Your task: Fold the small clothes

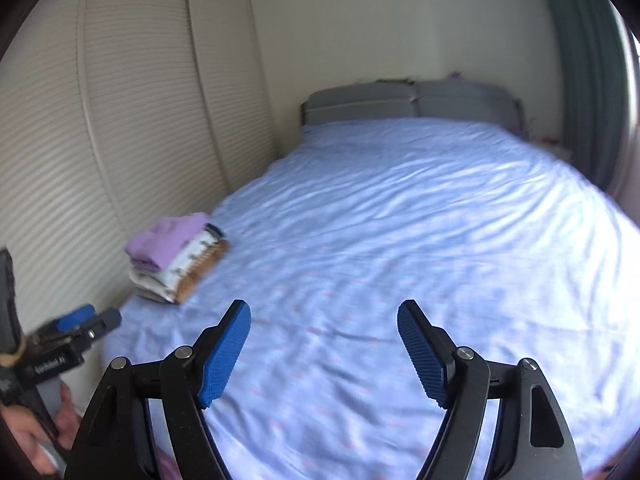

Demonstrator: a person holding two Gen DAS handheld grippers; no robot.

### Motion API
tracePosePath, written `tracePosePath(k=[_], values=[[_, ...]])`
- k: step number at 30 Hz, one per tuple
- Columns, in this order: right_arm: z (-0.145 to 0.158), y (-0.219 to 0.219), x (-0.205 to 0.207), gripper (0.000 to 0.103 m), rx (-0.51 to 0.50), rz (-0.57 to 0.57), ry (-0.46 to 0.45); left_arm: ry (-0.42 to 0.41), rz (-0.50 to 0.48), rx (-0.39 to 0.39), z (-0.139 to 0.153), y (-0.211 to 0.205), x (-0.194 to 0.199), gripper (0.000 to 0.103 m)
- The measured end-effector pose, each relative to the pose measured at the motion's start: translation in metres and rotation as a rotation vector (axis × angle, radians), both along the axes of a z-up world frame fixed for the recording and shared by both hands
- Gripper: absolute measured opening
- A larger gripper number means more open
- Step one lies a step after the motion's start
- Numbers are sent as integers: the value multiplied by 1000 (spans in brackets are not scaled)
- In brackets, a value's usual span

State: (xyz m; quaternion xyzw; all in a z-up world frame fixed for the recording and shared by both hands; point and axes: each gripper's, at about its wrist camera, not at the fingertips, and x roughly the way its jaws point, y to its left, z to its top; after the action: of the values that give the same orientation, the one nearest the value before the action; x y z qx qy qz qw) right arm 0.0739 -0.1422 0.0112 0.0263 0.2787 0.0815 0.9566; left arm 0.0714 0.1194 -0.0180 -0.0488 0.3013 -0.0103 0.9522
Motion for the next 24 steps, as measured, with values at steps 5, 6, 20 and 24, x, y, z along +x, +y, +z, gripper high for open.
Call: tracePosePath(k=[5,6,20,24], values=[[-1,-41,-49,82,-41,-98,40,5,-11,37,7,-36,-25,101],[0,-48,-60,82,-49,-122,33,5,-16,42,8,-41,-29,101],[9,-94,-124,88,-101,-296,-49,-30,-81,116,13,-96,-80,103],[5,-100,-126,88,-75,-310,-29,-42,-69,111,12,-97,-86,103]])
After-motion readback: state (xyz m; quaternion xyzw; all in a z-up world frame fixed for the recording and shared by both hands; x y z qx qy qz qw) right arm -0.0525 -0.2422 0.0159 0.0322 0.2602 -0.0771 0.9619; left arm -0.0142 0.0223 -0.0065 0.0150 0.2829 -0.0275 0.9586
